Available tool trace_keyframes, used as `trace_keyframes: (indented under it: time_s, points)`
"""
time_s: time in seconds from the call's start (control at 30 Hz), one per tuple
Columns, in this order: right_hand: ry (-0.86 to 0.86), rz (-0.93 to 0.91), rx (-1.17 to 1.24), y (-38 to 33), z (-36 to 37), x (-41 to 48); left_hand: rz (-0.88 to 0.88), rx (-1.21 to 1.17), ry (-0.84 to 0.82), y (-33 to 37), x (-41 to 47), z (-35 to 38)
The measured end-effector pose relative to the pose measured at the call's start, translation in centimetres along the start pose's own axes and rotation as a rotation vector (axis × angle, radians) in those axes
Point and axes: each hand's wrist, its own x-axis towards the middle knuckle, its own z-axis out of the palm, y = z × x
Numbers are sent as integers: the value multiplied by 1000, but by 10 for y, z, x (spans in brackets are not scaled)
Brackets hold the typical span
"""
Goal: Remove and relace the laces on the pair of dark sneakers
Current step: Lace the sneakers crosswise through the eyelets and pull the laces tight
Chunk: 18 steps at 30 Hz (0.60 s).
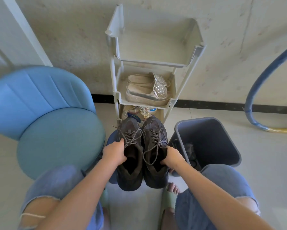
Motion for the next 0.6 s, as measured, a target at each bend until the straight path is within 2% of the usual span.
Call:
trace_keyframes:
  time_s: [0.1, 0.13, 0.2, 0.23, 0.27, 0.3, 0.37, 0.43, 0.5, 0.6]
  points:
    - [-70, 43, 88, -5, -4, -9, -158, -213, -139, -1, -6, 2]
    - [-38, 31, 91, -6, -6, -14, -187, -227, -115, -1, -12, 2]
    - [146, -29, -24, -6, -10, -24, -162, -104, 166, 2, -29, 1]
    - [260, -71, -82, -4, -11, -28, -116, -115, 330, 6, -36, 5]
    - [364, -114, -106, -4, -13, -33, -72, -212, 409, 12, -46, 5]
    - [451, -158, -101, -4, -14, -37, -49, -304, 382, 18, -52, 8]
    - [556, -252, -51, -5, -12, -43, -34, -351, 182, 29, -57, 16]
    - [477, -293, 4, -8, -6, -50, -33, -167, 14, 35, -54, 22]
    - [349, -284, -68, -6, 2, -56, -64, 27, -77, 42, -48, 23]
    - [224, -230, -270, -1, 11, -58, -160, -93, -216, 53, -39, 26]
